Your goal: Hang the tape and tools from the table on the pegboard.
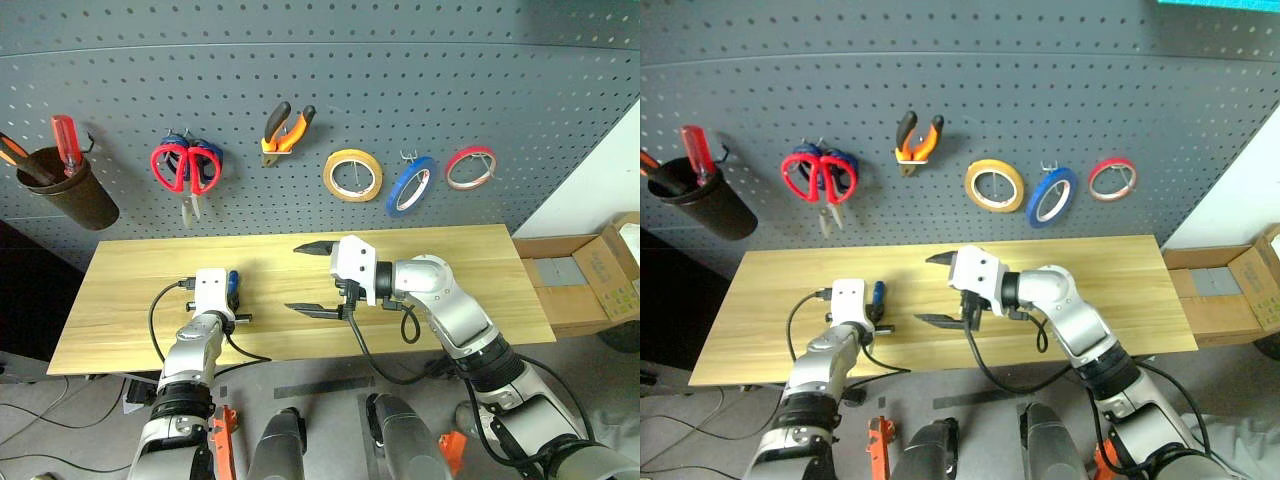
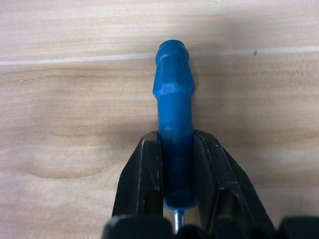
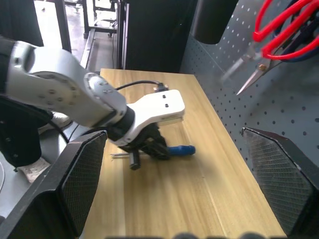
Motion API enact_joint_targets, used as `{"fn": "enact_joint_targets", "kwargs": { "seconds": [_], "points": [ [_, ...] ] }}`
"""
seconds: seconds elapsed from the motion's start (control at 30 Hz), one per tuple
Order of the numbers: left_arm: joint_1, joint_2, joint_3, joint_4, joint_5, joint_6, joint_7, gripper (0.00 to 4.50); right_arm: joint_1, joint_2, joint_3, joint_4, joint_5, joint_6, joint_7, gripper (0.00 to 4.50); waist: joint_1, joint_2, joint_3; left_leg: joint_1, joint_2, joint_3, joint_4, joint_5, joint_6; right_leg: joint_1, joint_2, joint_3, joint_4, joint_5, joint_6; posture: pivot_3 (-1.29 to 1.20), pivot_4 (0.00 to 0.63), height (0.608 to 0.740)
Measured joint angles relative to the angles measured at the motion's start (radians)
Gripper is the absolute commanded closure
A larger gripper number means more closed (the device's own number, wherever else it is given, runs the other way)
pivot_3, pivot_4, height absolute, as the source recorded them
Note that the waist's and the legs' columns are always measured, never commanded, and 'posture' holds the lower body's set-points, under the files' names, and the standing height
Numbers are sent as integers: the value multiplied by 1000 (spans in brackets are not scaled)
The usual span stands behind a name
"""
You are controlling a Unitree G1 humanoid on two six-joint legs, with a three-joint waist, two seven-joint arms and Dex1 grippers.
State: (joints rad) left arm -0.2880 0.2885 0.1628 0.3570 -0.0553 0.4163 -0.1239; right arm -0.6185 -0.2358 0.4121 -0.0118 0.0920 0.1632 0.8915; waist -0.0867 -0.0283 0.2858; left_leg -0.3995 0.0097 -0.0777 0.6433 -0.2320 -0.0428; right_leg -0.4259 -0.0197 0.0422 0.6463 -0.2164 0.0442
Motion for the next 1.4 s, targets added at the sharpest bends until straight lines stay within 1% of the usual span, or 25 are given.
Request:
{"fn": "enact_joint_targets", "kwargs": {
  "seconds": [0.07, 0.13, 0.2, 0.23, 0.27, 0.33, 0.43, 0.5, 0.6, 0.63, 0.67, 0.7, 0.77, 0.87, 0.9, 0.97, 1.1, 1.17, 1.27, 1.4],
  "points": [
    [63, 7, -28, -115, 26, 11, 4, 3999, -2, 10, -14, 1, 6, 6, -17, 0, 3, -3, -2, -1, 0, 0, 0, 0, -1, 0, 0, 0, 0, 1, -2, -82, 187, 740],
    [114, 17, -49, -242, 58, 8, 15, 3999, -2, 36, -51, -4, 22, 50, -54, 0, 6, -6, -6, -1, 1, -1, -1, 1, -3, -1, -1, 0, 0, 3, -5, -60, 154, 740],
    [140, 35, -49, -367, 107, -14, 53, 3999, -6, 61, -90, -18, 49, 94, -93, 0, 10, -9, -11, -2, 0, -2, -1, 2, -7, -1, -1, -1, 0, 4, -6, -39, 123, 740],
    [141, 44, -48, -400, 121, -20, 66, 3999, -9, 65, -95, -22, 51, 102, -100, 0, 13, -9, -15, -2, -1, -1, -1, 2, -7, -2, -1, -1, -1, 4, -6, -25, 107, 740],
    [150, 44, -38, -440, 140, -33, 86, 3999, -11, 74, -98, -28, 55, 110, -109, 0, 15, -9, -22, -2, -1, -1, -1, 2, -7, -2, -1, -1, -1, 4, -6, -18, 98, 740],
    [182, 38, -25, -547, 186, -57, 143, 3999, -17, 127, -127, -37, 89, 135, -145, 0, 16, -9, -46, -1, -1, 0, -3, 2, -8, -2, 0, -1, -2, 4, -6, -1, 71, 740],
    [207, 41, -8, -634, 238, -89, 196, 3999, -47, 180, -153, -41, 122, 151, -181, 0, 22, -11, -71, 0, -1, 1, -5, 2, -8, -2, 1, -1, -2, 4, -6, 16, 44, 740],
    [204, 57, 36, -694, 274, -111, 232, 3999, -79, 206, -169, -42, 139, 154, -202, 0, 30, -13, -88, 0, 0, 0, -5, 2, -8, -2, 2, -2, -2, 5, -8, 22, 27, 740],
    [150, 96, 92, -711, 295, -129, 252, 3999, -104, 222, -184, -37, 165, 154, -210, 0, 40, -13, -114, 2, -1, 1, -4, 3, -8, 1, 2, -2, -2, 5, -8, 25, 15, 740],
    [120, 114, 112, -711, 296, -138, 253, 3999, -117, 231, -191, -32, 169, 154, -214, 0, 45, -13, -121, 2, 0, 0, -3, 3, -8, 1, 2, -3, -2, 3, -3, 24, 13, 740],
    [97, 123, 125, -710, 296, -145, 253, 3999, -123, 238, -195, -30, 176, 153, -216, 0, 49, -14, -130, 3, 0, 0, -3, 3, -8, 2, 3, -3, -3, 3, -3, 22, 10, 740],
    [65, 134, 132, -696, 294, -154, 253, 3999, -129, 242, -197, -23, 184, 153, -216, 0, 53, -13, -139, 4, -1, 1, -3, 3, -8, 4, 3, -3, -3, 3, -3, 20, 8, 740],
    [-45, 186, 144, -610, 285, -172, 246, 3999, -157, 255, -202, -2, 197, 153, -219, 0, 58, -16, -145, 5, 0, 0, -1, 5, -8, 5, 4, -4, -2, 5, -4, 16, 9, 740],
    [-279, 270, 171, -392, 236, -233, 225, 3999, -191, 269, -204, 22, 202, 147, -230, 0, 56, -19, -151, 6, 2, 0, -2, 8, -8, 5, 7, -4, -3, 10, -5, 11, 14, 740],
    [-318, 280, 179, -353, 223, -251, 221, 3999, -192, 271, -204, 27, 202, 145, -233, 0, 54, -18, -155, 7, 2, 0, -2, 8, -9, 6, 6, -3, -3, 10, -4, 4, 16, 740],
    [-410, 284, 175, -216, 199, -327, 218, 3999, -194, 264, -204, 38, 198, 132, -234, 0, 54, -16, -159, 9, 2, 2, -2, 8, -9, 7, 6, -2, -3, 10, -4, -5, 20, 740],
    [-557, 303, 166, 111, 174, -466, 221, 3999, -194, 249, -202, 51, 194, 126, -236, 0, 51, -16, -159, 8, 2, 2, -3, 8, -9, 5, 7, -2, -1, 10, -5, -39, 45, 740],
    [-596, 310, 163, 217, 171, -524, 225, 3999, -194, 240, -203, 54, 194, 126, -241, 0, 46, -16, -159, 7, 2, 2, -3, 8, -9, 4, 7, -1, -1, 10, -5, -44, 50, 740],
    [-656, 321, 159, 374, 159, -604, 242, 3999, -194, 236, -204, 54, 194, 129, -248, 0, 39, -16, -159, 6, 2, 2, -3, 8, -9, 4, 7, -1, -1, 10, -5, -64, 73, 740],
    [-694, 350, 161, 546, 143, -682, 263, 3999, -197, 235, -202, 51, 194, 148, -263, 0, 27, -13, -151, 6, 2, 2, -3, 8, -9, 3, 7, -1, -1, 10, -5, -81, 140, 740]
  ]
}}
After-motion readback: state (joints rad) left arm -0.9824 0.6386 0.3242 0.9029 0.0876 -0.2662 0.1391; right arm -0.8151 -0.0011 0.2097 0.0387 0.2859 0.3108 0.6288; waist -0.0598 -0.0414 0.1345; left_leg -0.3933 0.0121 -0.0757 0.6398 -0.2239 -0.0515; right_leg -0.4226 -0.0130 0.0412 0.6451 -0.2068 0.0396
